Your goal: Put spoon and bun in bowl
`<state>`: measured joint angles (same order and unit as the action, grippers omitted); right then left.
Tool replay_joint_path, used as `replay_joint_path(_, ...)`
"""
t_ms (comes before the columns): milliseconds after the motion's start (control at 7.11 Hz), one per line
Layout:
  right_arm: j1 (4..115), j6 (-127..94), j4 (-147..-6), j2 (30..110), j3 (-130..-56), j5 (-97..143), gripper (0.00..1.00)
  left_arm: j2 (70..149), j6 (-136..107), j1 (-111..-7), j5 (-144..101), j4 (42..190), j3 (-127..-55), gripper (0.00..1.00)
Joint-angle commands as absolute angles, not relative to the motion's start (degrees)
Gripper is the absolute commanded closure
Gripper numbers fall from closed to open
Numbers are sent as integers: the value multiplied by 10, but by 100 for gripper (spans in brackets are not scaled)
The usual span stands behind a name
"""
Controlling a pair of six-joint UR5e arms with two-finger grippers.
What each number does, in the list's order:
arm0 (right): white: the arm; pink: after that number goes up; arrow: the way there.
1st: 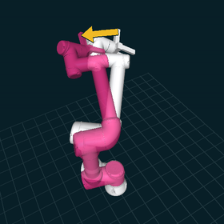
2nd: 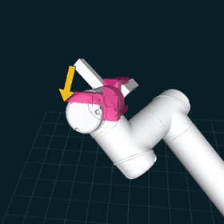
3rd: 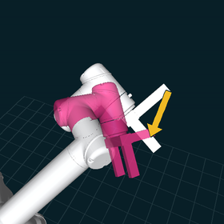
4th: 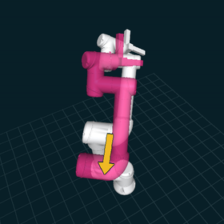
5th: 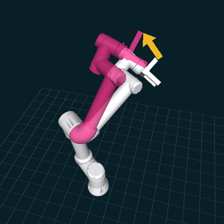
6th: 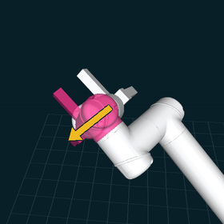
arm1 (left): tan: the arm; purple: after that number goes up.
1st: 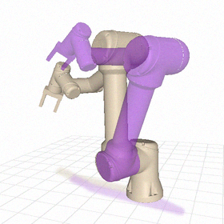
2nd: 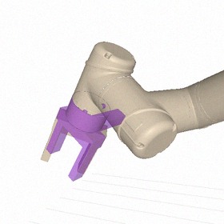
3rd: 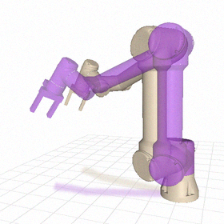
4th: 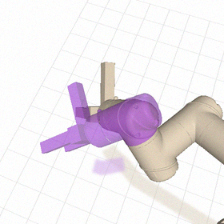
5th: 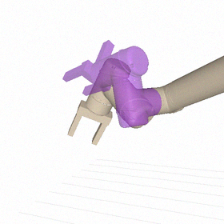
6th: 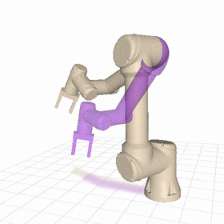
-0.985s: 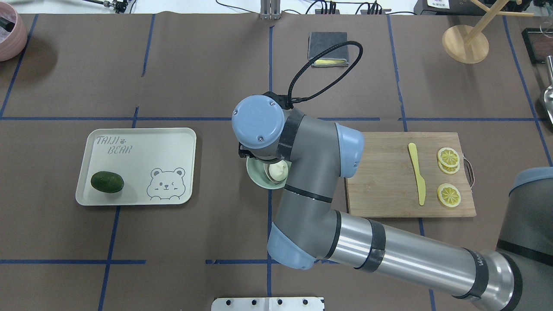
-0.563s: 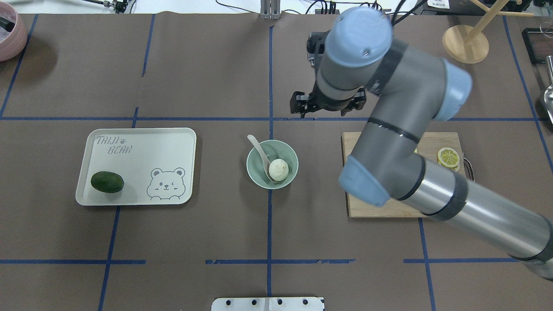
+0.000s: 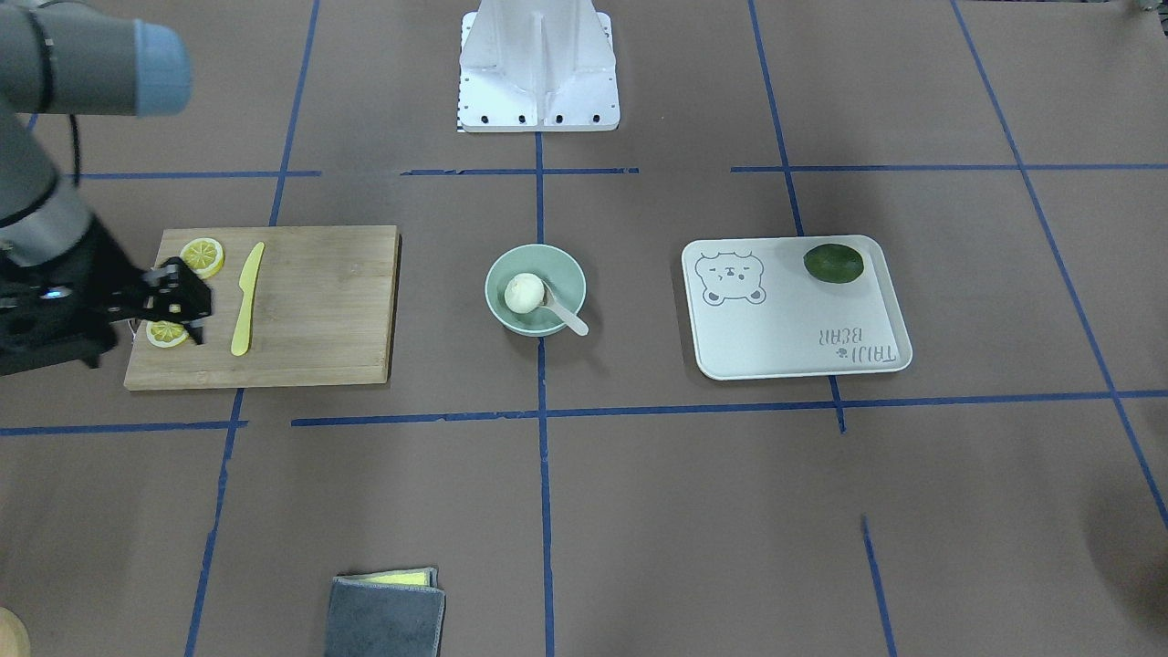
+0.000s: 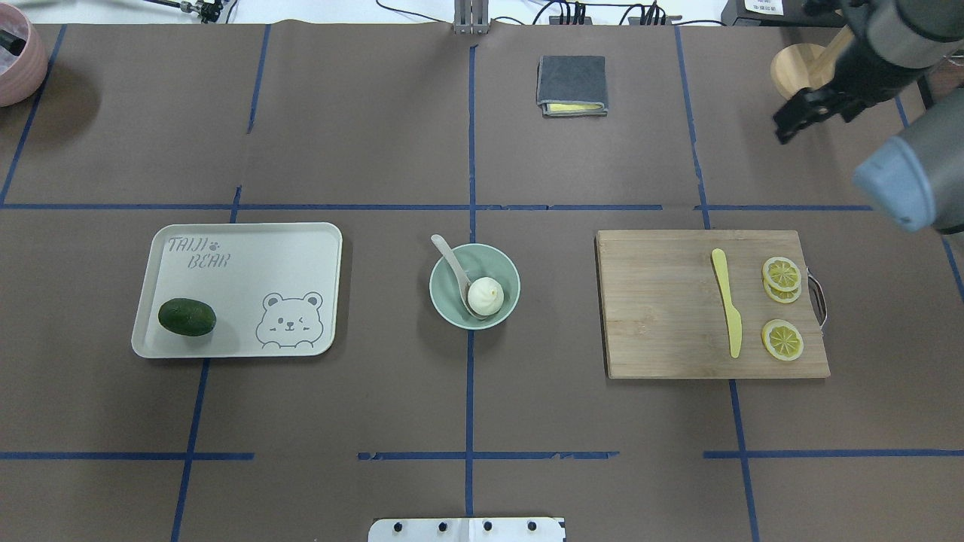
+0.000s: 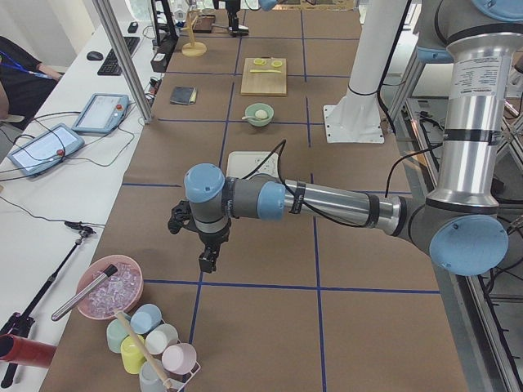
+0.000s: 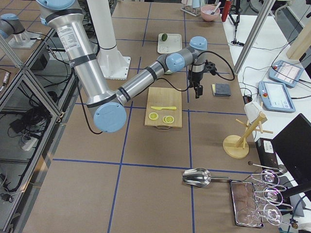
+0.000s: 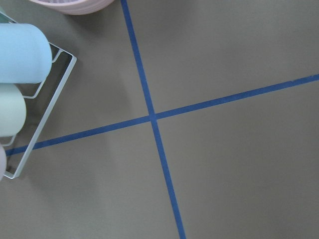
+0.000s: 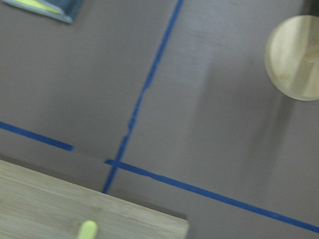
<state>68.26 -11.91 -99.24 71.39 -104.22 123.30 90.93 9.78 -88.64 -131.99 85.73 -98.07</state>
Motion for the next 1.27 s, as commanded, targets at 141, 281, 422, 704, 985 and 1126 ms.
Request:
replay_joint_path(141,840,77,-992,865,-1042,1290,0,887,96,-887,-1317,857,-996,0)
replay_joint_path(281,865,76,-992,914,-1041,1292,0,887,96,-887,-1316,857,-991,0)
replay_joint_path(422,878,76,-992,950,-1041,1295,0,885,96,-886,-1316,856,-994,0)
replay_joint_path(704,878,79,-992,970,-1037,1316,0,863,101,-887,-1324,859,-992,0)
replay_joint_path(985,878,79,-992,979,-1037,1338,0,855,100,-886,-1318,860,-998,0)
replay_joint_path(1126,878,79,-992,980,-1037,1338,0,855,100,-887,-1319,860,-998,0)
